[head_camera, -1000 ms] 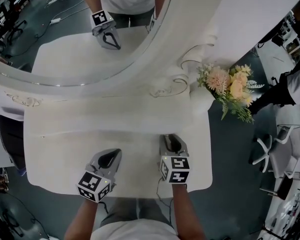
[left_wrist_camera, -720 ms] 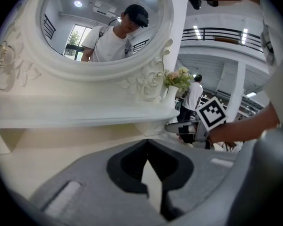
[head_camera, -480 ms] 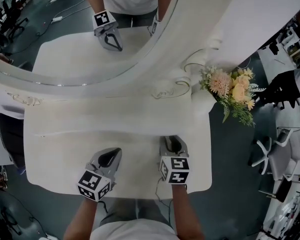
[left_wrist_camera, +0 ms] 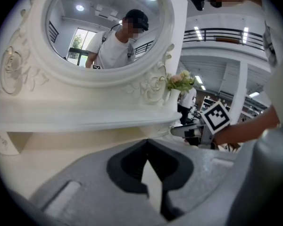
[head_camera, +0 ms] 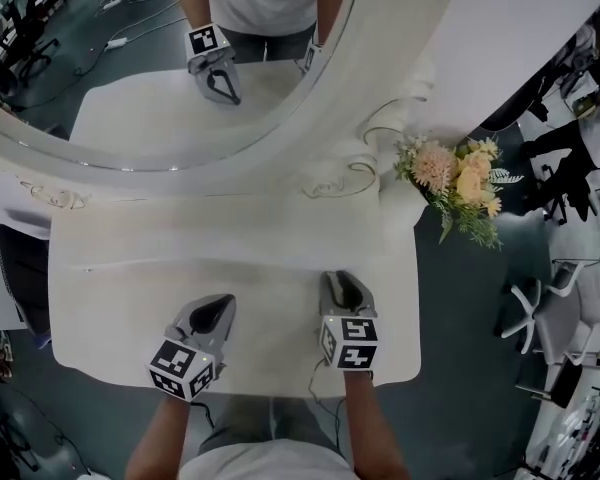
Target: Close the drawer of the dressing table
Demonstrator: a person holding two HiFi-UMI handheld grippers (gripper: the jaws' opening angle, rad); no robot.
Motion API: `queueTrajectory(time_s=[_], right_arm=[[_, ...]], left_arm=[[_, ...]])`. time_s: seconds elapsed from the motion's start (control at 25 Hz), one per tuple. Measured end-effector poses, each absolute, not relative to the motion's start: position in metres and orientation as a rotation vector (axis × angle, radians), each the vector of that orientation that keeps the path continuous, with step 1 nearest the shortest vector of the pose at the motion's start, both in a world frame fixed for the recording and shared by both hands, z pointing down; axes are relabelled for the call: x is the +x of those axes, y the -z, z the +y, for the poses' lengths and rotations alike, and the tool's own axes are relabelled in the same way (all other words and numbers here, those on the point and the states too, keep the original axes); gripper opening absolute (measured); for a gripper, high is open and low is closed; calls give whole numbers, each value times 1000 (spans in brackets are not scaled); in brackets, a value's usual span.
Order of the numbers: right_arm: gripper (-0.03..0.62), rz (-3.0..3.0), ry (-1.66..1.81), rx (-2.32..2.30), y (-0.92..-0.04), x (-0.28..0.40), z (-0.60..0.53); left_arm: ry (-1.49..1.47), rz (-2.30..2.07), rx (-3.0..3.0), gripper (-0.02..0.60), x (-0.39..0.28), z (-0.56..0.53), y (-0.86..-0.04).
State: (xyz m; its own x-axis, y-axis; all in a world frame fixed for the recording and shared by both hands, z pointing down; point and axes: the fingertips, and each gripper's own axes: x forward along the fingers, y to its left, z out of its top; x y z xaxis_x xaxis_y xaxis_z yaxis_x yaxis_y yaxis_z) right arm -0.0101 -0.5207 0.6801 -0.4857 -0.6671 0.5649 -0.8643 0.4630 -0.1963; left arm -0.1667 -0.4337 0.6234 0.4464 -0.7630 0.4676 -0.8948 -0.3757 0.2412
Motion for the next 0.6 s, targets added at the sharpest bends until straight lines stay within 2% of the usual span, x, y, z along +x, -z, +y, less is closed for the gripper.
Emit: queueTrajectory(time_s=[0.6], right_arm=[[89,-2322,-627,1319,-640,15,-486]], left_arm=[[-361,-1450,2297,-2,-159,-414,-585]])
